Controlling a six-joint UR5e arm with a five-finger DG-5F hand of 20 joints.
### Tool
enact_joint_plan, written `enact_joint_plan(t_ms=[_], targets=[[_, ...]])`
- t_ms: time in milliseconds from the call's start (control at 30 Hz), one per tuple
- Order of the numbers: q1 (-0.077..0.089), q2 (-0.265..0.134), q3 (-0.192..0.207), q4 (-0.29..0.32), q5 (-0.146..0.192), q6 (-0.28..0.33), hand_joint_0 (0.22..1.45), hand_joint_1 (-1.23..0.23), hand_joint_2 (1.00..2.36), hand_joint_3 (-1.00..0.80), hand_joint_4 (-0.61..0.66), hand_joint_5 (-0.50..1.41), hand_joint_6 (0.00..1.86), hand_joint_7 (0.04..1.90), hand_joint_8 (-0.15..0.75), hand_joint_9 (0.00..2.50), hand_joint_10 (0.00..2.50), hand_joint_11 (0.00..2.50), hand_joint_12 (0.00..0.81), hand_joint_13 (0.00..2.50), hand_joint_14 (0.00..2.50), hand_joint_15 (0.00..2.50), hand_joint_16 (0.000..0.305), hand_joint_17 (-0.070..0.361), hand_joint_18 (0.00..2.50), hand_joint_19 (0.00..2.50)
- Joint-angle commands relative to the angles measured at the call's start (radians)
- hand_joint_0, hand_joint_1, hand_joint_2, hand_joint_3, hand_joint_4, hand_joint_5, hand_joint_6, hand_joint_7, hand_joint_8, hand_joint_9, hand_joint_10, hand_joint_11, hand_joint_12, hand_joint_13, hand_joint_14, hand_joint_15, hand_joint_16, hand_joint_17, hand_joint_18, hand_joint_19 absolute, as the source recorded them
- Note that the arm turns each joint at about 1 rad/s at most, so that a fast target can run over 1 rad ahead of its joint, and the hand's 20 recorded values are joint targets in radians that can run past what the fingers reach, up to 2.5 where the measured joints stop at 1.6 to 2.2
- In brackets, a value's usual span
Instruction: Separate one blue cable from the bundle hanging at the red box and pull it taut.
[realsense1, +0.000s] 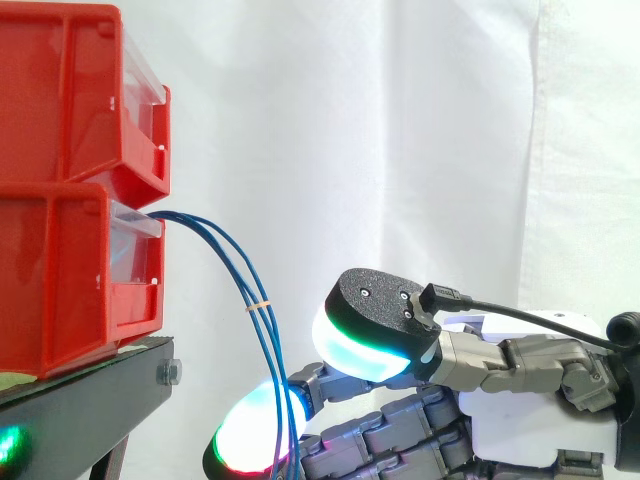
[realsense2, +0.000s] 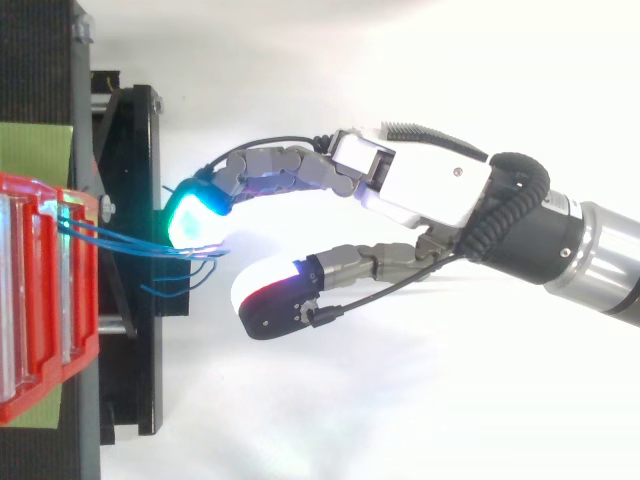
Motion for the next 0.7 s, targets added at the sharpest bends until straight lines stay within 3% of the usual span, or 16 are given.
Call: enact_joint_plan(t_ms=[0, 433, 667], targets=[[0.001, 0.0, 0.0, 0.008, -0.002, -0.002, 0.55, -0.63, 1.0, -0.5, 0.27, -0.17, 0.5, 0.93, 0.264, 0.6, 0.01, 0.22, 0.352, 0.58, 0.01, 0.24, 0.052, 0.116, 0.39, 0.36], [0.001, 0.0, 0.0, 0.047, -0.002, -0.004, 0.56, -0.62, 1.0, -0.5, 0.27, -0.16, 0.5, 0.97, 0.267, 0.64, 0.01, 0.26, 0.349, 0.61, 0.01, 0.25, 0.051, 0.114, 0.41, 0.37], [0.001, 0.0, 0.029, 0.044, -0.007, -0.002, 0.57, -0.59, 1.0, -0.5, 0.26, -0.15, 0.5, 1.05, 0.272, 0.67, 0.01, 0.28, 0.356, 0.62, 0.01, 0.26, 0.05, 0.112, 0.41, 0.38]])
